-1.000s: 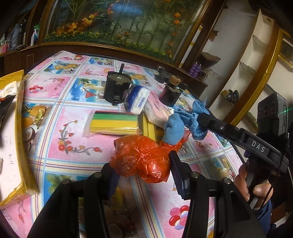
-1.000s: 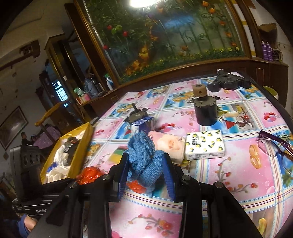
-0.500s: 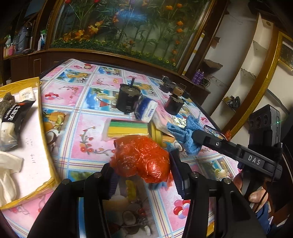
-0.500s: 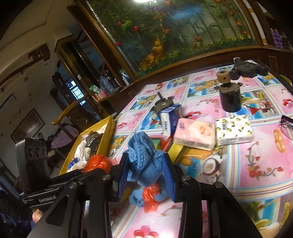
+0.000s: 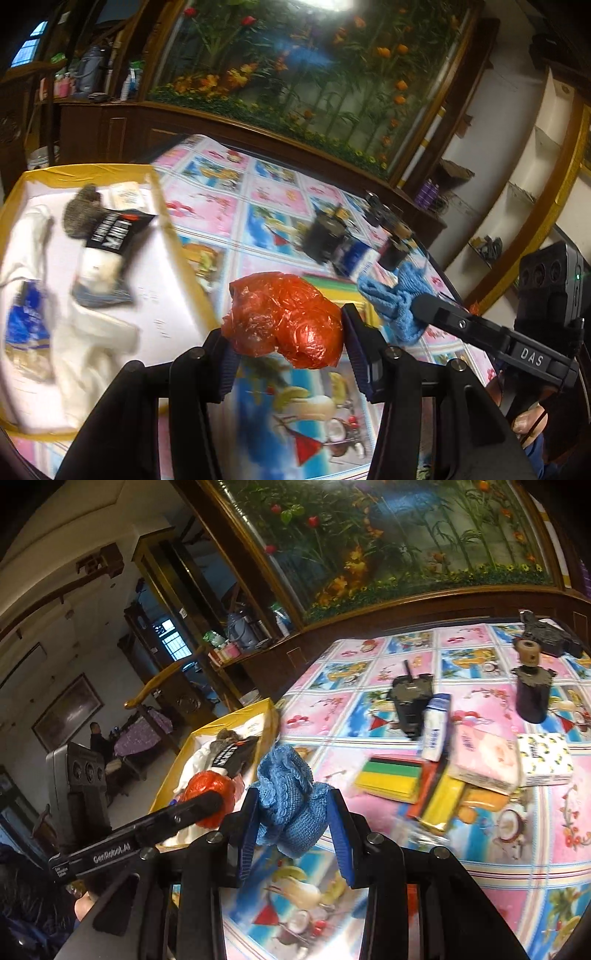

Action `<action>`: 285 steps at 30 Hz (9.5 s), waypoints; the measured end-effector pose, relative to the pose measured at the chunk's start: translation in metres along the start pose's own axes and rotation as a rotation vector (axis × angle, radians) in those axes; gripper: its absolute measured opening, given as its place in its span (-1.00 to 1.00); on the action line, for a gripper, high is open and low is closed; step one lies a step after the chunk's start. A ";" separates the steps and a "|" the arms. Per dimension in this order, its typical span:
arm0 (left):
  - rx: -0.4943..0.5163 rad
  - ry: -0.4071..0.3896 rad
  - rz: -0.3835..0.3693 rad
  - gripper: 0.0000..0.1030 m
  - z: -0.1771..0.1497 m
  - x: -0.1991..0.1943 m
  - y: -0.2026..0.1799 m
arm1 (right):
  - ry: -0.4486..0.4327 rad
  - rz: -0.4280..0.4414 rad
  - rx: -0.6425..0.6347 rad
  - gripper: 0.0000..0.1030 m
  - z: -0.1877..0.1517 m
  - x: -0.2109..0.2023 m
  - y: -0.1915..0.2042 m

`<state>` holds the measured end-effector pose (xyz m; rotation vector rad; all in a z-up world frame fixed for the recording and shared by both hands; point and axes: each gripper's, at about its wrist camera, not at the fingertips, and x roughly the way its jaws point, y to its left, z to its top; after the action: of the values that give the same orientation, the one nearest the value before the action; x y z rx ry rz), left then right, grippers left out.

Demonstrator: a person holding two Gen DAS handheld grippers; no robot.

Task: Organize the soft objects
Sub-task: 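Carry the red bag and blue sock over the tray with both tools, then open both tools to drop the red bag and blue sock into the tray, then move both tools back over the cluttered table, then grasp the red bag with blue cloth with the left tool while the right tool grasps the white tissue pack, then carry the red bag bundle and white tissue pack over the tray with both tools, then open both tools to release the bundle and tissue pack into the tray, then move both tools back over the table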

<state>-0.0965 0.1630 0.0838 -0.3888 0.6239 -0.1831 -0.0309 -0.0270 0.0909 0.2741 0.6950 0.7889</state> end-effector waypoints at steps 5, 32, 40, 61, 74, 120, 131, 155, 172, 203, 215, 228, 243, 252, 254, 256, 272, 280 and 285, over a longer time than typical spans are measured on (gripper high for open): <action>-0.061 -0.063 0.064 -0.03 0.015 -0.026 0.041 | 0.043 0.048 -0.023 -0.23 0.006 0.029 0.030; -0.215 0.084 0.224 -0.03 0.039 -0.007 0.160 | 0.249 -0.015 -0.140 -0.23 -0.016 0.171 0.097; -0.229 0.098 0.237 0.00 0.040 -0.002 0.162 | 0.246 -0.039 -0.189 -0.19 -0.023 0.175 0.097; -0.204 0.075 0.246 0.33 0.042 -0.014 0.142 | 0.203 -0.003 -0.182 0.00 -0.020 0.151 0.091; -0.120 0.063 0.198 0.41 0.046 -0.021 0.084 | 0.123 -0.011 -0.101 -0.01 -0.006 0.105 0.053; 0.306 0.357 0.086 -0.21 -0.062 0.124 -0.110 | 0.195 -0.260 0.196 0.23 0.058 -0.002 -0.241; 0.299 0.348 0.096 -0.21 -0.063 0.125 -0.111 | 0.371 -0.393 -0.190 0.54 0.010 -0.015 -0.163; 0.305 0.337 0.126 -0.22 -0.067 0.124 -0.117 | 0.107 -0.284 -0.122 0.13 0.031 -0.053 -0.138; 0.266 0.309 0.108 -0.26 -0.061 0.110 -0.111 | 0.120 -0.222 -0.085 0.13 0.013 -0.030 -0.118; 0.155 0.165 0.117 -0.26 -0.016 0.058 -0.070 | 0.148 -0.133 -0.077 0.14 -0.002 0.006 -0.073; 0.079 0.067 0.146 -0.26 0.007 0.014 -0.026 | 0.165 -0.069 -0.071 0.14 0.002 0.030 -0.027; -0.085 -0.036 0.259 -0.25 0.036 -0.034 0.077 | 0.235 -0.013 -0.176 0.15 0.002 0.083 0.061; -0.208 0.007 0.323 -0.25 0.040 -0.034 0.154 | 0.317 -0.038 -0.290 0.15 -0.017 0.176 0.141; -0.226 0.026 0.324 -0.23 0.038 -0.026 0.158 | 0.326 -0.063 -0.329 0.23 -0.024 0.195 0.146; -0.233 0.021 0.329 -0.09 0.038 -0.027 0.159 | 0.320 -0.049 -0.324 0.35 -0.022 0.192 0.145; -0.236 0.013 0.330 0.07 0.038 -0.029 0.158 | 0.305 -0.042 -0.321 0.39 -0.020 0.188 0.143; -0.162 -0.016 0.287 0.21 0.045 -0.042 0.111 | 0.156 -0.013 -0.173 0.39 0.011 0.100 0.077; -0.038 0.025 0.229 0.22 0.046 -0.020 0.051 | 0.065 -0.115 -0.023 0.43 0.029 0.041 -0.022; 0.046 0.088 0.186 0.25 0.039 0.011 0.008 | 0.036 -0.206 0.079 0.43 0.035 0.015 -0.091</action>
<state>-0.0642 0.1794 0.1037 -0.2777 0.7370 -0.0371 0.0499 -0.0776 0.0672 0.2558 0.7764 0.5716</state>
